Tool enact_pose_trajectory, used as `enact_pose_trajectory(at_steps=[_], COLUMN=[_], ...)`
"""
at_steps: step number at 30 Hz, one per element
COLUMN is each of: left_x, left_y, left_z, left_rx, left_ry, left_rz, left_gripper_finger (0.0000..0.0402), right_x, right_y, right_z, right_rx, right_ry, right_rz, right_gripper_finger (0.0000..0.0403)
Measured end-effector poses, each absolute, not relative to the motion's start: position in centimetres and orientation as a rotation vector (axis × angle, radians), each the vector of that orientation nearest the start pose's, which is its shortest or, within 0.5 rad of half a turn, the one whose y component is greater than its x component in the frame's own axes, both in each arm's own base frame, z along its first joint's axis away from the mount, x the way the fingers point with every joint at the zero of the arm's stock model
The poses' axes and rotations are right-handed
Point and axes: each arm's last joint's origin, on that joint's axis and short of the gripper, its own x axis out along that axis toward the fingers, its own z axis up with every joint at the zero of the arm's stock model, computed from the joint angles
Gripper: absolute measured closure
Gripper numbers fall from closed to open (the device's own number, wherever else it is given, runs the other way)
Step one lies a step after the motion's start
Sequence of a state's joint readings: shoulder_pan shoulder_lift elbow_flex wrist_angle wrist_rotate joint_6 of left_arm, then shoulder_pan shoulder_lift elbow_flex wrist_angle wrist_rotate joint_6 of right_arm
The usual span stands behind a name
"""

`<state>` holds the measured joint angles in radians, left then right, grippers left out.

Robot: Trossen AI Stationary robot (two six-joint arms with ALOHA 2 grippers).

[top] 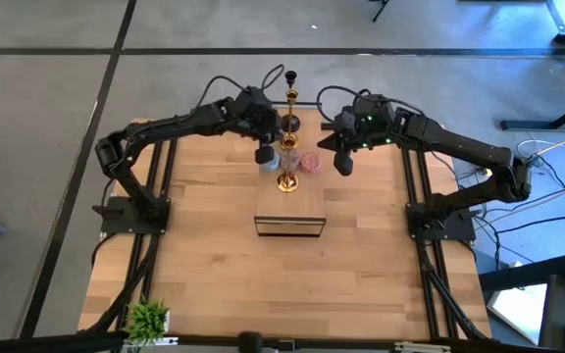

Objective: Pick & Place candle stick holders
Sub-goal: Adjust the shelf

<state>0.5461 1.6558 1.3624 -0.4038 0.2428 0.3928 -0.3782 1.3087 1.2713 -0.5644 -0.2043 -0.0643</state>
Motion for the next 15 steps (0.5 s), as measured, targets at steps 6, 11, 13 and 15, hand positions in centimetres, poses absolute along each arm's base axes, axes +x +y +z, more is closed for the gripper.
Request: enact_pose_trajectory(at_steps=[6,11,13,15], left_x=[31.3,29.9,29.2,28.3], left_y=[18.5,18.2,17.8,17.4], left_z=[30.0,32.0,33.0,34.0], left_rx=[0.116,0.142,0.131,0.113], left_ry=[0.691,0.685,0.665,0.642], left_rz=[0.264,0.409,0.453,0.490], left_gripper_finger=[0.0400,0.0400,0.0400,0.0400], right_x=[25.9,25.2,25.0,24.8], right_y=[-9.4,-7.9,-6.9,-5.9], right_z=[35.7,36.6,37.1,37.4], right_rx=[0.111,0.078,0.054,0.045], right_ry=[0.578,0.554,0.541,0.531], right_rz=[-0.132,-0.126,-0.137,-0.144], right_gripper_finger=[0.0403,0.0403,0.0403,0.0403])
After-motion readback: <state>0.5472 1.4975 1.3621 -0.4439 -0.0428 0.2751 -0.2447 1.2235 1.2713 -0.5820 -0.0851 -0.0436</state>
